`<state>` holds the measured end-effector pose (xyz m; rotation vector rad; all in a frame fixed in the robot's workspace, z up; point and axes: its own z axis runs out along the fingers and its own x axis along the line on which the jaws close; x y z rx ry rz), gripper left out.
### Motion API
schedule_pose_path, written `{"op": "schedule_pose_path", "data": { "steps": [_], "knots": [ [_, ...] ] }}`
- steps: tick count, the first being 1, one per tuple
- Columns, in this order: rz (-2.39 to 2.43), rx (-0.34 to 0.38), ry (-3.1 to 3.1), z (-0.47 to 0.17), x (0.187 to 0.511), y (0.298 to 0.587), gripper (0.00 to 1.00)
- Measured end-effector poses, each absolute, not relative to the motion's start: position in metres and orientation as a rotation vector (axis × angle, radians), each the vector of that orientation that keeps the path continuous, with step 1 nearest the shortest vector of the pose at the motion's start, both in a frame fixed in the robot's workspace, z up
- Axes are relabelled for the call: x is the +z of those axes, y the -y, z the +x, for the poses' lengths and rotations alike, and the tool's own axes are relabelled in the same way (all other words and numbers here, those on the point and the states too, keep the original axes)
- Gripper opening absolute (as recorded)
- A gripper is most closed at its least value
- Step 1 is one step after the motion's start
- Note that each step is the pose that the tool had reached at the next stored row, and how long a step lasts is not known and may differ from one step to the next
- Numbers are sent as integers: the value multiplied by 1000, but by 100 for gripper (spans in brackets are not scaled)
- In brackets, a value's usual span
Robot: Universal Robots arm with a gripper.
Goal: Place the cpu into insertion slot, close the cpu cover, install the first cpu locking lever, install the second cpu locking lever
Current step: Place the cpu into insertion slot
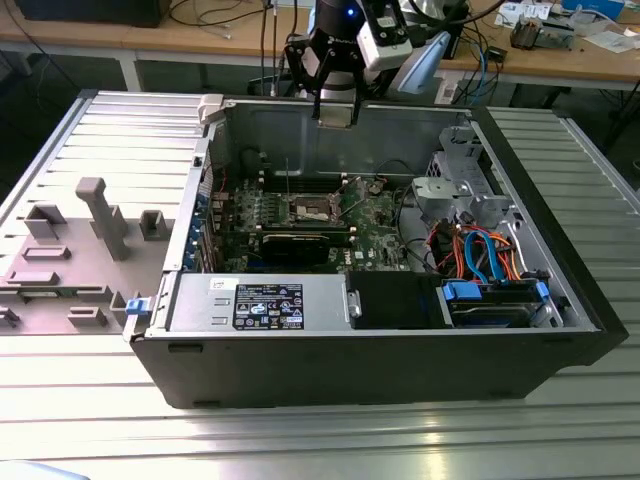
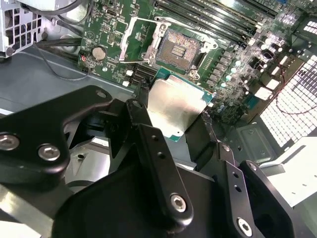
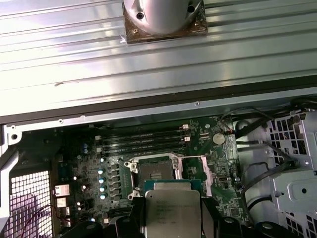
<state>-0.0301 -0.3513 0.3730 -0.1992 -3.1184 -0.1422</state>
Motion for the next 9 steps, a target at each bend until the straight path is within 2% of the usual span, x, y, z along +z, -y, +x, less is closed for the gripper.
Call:
{"op": "schedule_pose_path", "data": {
  "steps": [9],
  "knots": [
    [-231, -142, 3117, -30, 373, 348, 54]
  ]
}}
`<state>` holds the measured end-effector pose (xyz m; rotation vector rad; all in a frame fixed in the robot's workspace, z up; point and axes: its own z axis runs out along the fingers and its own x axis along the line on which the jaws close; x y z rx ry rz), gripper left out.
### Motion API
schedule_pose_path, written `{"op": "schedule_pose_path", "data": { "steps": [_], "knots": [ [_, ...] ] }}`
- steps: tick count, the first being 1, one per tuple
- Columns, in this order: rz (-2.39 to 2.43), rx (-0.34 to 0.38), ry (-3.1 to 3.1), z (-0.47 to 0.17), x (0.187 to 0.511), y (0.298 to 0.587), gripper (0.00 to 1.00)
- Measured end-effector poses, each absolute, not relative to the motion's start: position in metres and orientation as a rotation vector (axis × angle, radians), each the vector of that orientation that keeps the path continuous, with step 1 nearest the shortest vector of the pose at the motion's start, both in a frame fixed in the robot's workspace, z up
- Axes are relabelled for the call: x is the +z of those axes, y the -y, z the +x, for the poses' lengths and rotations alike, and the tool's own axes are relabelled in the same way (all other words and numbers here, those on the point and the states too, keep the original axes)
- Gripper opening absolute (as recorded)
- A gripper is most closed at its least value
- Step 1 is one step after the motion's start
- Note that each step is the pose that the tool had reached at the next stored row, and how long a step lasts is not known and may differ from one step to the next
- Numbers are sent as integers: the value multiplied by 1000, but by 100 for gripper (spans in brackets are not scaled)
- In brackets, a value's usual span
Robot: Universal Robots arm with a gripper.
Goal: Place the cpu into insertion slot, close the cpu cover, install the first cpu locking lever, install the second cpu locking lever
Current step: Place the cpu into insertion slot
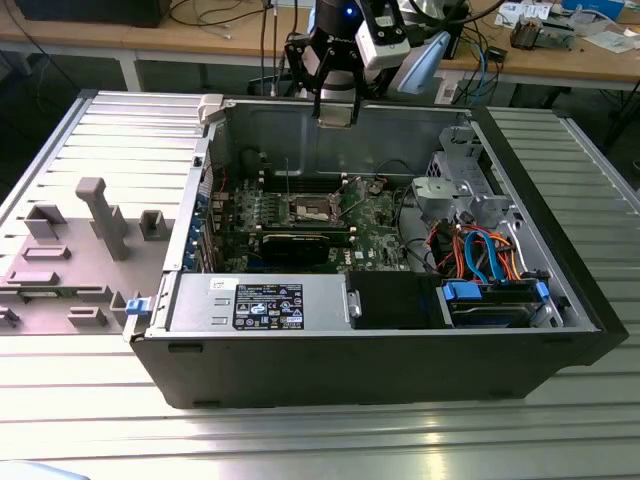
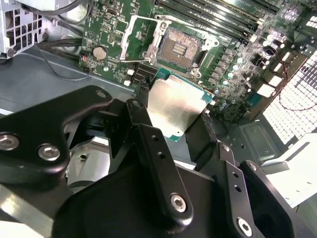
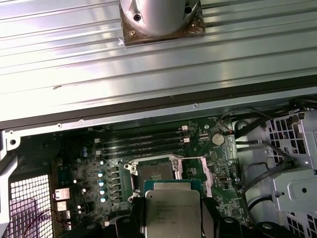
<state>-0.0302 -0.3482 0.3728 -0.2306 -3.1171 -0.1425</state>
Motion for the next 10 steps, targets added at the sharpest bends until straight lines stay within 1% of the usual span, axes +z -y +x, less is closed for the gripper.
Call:
{"op": "schedule_pose_path", "data": {
  "steps": [10],
  "knots": [
    [-245, -143, 3116, -30, 372, 345, 54]
  ]
}}
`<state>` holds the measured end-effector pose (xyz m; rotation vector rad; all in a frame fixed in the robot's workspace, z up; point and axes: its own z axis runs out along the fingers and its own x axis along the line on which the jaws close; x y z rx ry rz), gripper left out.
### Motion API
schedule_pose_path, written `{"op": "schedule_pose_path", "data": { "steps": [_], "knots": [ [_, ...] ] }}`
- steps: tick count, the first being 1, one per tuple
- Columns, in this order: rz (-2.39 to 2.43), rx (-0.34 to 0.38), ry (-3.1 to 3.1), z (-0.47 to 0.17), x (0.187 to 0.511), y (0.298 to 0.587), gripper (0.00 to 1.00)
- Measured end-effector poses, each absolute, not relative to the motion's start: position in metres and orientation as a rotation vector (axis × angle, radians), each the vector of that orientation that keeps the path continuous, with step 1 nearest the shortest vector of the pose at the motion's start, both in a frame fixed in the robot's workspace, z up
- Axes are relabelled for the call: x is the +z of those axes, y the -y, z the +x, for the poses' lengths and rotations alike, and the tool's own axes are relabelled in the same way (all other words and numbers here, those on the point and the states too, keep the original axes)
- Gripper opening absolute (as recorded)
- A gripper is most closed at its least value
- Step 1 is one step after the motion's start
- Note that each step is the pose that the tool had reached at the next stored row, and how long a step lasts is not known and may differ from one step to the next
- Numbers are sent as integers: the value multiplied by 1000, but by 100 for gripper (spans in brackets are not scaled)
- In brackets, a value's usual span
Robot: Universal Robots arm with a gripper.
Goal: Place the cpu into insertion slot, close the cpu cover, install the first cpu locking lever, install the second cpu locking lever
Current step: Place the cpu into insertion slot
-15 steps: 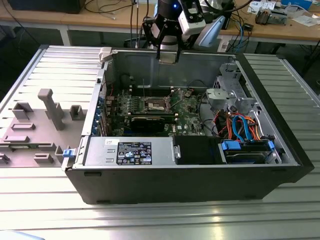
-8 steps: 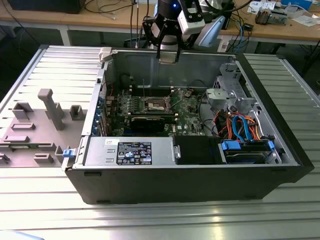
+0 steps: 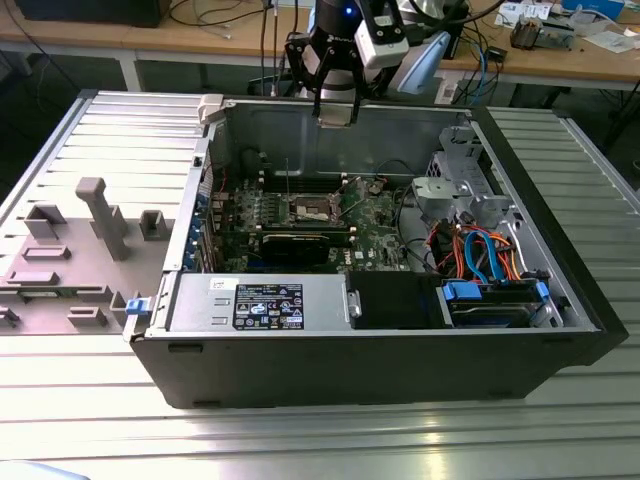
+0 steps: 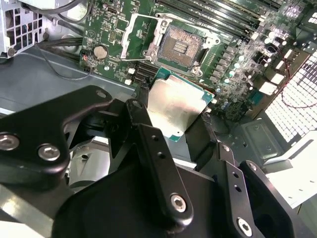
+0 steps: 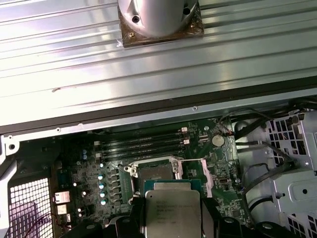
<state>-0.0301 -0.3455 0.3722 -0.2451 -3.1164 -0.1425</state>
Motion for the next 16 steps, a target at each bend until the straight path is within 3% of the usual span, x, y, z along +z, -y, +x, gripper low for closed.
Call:
{"op": "schedule_pose_path", "data": {
  "steps": [16],
  "knots": [
    [-261, -142, 3116, -30, 370, 338, 54]
  ]
}}
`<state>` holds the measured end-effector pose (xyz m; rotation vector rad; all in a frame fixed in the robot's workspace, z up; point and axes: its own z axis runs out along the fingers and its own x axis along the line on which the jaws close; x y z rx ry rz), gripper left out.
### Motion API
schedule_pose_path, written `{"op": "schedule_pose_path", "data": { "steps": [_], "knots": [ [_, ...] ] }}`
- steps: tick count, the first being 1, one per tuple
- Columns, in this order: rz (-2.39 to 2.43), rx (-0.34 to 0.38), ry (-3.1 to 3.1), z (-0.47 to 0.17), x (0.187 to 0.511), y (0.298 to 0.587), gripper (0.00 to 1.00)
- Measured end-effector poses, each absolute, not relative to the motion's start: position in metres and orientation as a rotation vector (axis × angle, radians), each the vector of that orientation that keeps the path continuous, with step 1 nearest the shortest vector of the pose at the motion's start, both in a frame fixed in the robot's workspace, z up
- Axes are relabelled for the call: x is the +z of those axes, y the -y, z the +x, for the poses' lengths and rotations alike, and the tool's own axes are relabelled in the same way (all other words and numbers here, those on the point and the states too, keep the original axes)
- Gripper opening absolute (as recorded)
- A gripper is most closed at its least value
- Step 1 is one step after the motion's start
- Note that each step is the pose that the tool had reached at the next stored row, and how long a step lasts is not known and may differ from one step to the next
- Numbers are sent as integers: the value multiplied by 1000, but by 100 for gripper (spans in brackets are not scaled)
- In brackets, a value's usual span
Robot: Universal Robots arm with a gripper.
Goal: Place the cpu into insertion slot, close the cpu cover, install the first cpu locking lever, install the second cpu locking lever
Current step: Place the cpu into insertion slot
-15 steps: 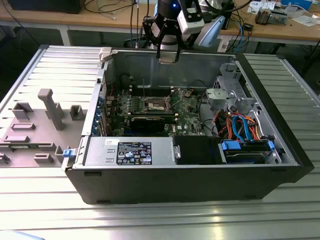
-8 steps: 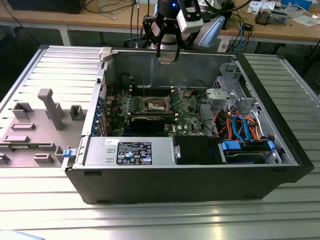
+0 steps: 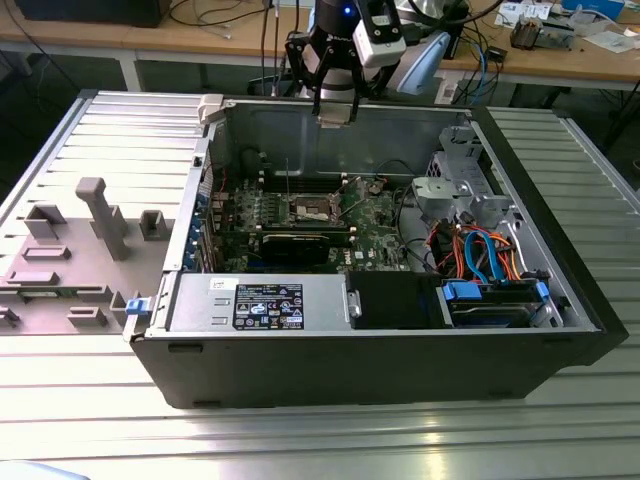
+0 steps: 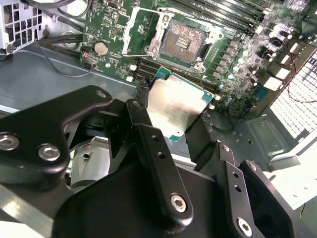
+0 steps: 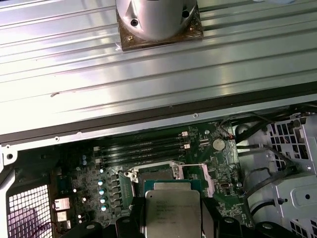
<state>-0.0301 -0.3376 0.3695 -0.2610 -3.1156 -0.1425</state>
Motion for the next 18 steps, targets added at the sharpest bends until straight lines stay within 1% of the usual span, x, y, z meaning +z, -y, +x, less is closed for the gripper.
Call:
{"op": "schedule_pose_path", "data": {
  "steps": [18],
  "knots": [
    [-264, -143, 3115, -30, 365, 334, 54]
  ]
}}
